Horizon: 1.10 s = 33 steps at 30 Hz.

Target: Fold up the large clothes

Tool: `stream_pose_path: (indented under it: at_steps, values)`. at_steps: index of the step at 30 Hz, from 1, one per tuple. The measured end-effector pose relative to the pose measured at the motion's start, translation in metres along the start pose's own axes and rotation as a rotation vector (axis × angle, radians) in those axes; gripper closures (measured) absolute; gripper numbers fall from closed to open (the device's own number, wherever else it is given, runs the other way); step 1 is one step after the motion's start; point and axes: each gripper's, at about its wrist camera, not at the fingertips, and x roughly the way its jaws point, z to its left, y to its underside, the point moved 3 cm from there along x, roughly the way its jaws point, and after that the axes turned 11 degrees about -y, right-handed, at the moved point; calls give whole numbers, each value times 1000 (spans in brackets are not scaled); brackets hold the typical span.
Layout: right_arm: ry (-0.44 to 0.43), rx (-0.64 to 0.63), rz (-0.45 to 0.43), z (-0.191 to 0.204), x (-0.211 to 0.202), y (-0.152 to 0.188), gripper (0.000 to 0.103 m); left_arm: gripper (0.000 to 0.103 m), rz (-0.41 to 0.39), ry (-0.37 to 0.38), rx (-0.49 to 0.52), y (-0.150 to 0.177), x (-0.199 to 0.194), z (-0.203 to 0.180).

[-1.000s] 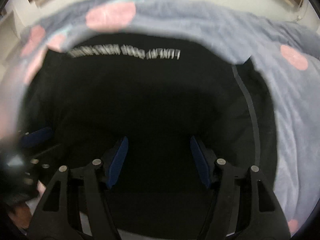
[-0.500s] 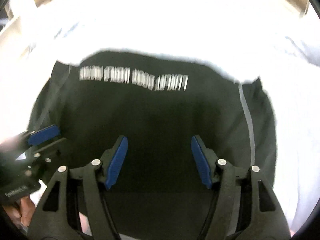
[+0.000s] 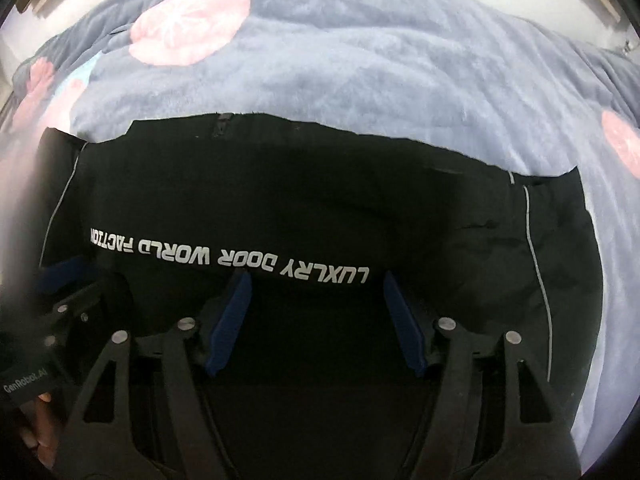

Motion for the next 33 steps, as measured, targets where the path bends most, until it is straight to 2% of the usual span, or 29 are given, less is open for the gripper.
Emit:
stream_pose_path:
  at_steps: [3,5,7,9,11,14,17,18,19,25,28,31,33]
  values:
    - [-51,38,-8,-4,-22,4,38,32,-2,32,-3,2,-23,2]
    - [-92,49,-40,-4,-51,20,38,33,-44,49,-10,12,-53,11]
    - [-102,44,-78,-3,-81,45,38,32,-94,29,-12,24,-75,20]
    - [-69,31,-91,-2,-96,75,37,32,-124,-7,-42,49,-93,36]
    - [-35,29,-60,1,-92,99,37,32,-107,-52,-91,73,-91,53]
    - [-13,49,21,-5,-60,126,35,33,-50,-66,-119,88,-62,63]
    - [9,50,10,-8,-43,122,30,30,-69,-184,-22,89,-43,45]
    - [9,65,14,-9,-42,118,29,25,-72,-217,-8,88,-42,41]
    - [6,75,19,-9,-43,117,28,25,-69,-230,-6,86,-43,40]
    - [-53,91,-12,-21,-81,131,28,25,-78,-103,-58,92,-79,65]
    - [-48,137,-83,-46,-116,150,27,25,-112,-28,-128,99,-112,98]
    - [-32,209,-135,-77,-141,166,26,25,-155,5,-200,98,-135,135]
    - [-15,246,-151,-97,-150,172,26,25,-147,22,-224,93,-136,157]
